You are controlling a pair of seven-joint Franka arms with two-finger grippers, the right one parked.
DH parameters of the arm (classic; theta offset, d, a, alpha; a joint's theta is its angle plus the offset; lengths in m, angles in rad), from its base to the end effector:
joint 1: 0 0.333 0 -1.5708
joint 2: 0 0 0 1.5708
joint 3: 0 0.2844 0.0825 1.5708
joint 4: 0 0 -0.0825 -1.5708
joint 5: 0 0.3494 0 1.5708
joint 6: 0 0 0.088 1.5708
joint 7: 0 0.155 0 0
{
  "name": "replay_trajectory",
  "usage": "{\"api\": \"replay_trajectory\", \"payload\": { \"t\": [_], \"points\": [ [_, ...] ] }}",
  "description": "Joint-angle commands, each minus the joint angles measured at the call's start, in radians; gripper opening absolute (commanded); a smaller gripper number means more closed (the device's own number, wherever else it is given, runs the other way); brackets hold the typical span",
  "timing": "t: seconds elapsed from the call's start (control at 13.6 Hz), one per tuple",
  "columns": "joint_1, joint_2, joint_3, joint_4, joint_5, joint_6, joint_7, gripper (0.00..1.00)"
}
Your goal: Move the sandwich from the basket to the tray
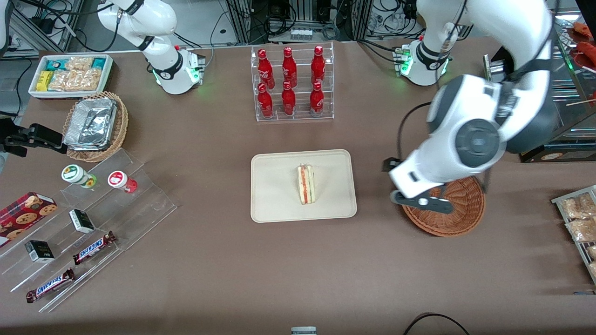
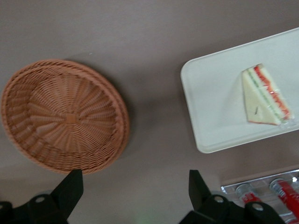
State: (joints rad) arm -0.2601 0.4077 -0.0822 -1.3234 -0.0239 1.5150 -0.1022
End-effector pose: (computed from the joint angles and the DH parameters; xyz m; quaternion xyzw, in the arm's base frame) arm 0.5654 -0.1983 0.4176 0.9869 -0.1168 -0.1108 0.0042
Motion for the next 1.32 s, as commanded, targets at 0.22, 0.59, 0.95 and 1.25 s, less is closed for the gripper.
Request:
{"api": "replay_trajectory", "payload": {
  "t": [0.22, 0.59, 0.95, 1.25],
  "points": [
    [0.068, -0.171, 0.033, -0.190, -0.002, -0.001, 0.038, 1.00],
    [0.068, -0.242, 0.093, -0.211, -0.002, -0.050, 0.038, 1.00],
    [0.133, -0.326, 0.061, -0.275, -0.002, -0.073, 0.039, 1.00],
    [0.242, -0.362, -0.024, -0.272, 0.001, -0.136, 0.039, 1.00]
  ]
}}
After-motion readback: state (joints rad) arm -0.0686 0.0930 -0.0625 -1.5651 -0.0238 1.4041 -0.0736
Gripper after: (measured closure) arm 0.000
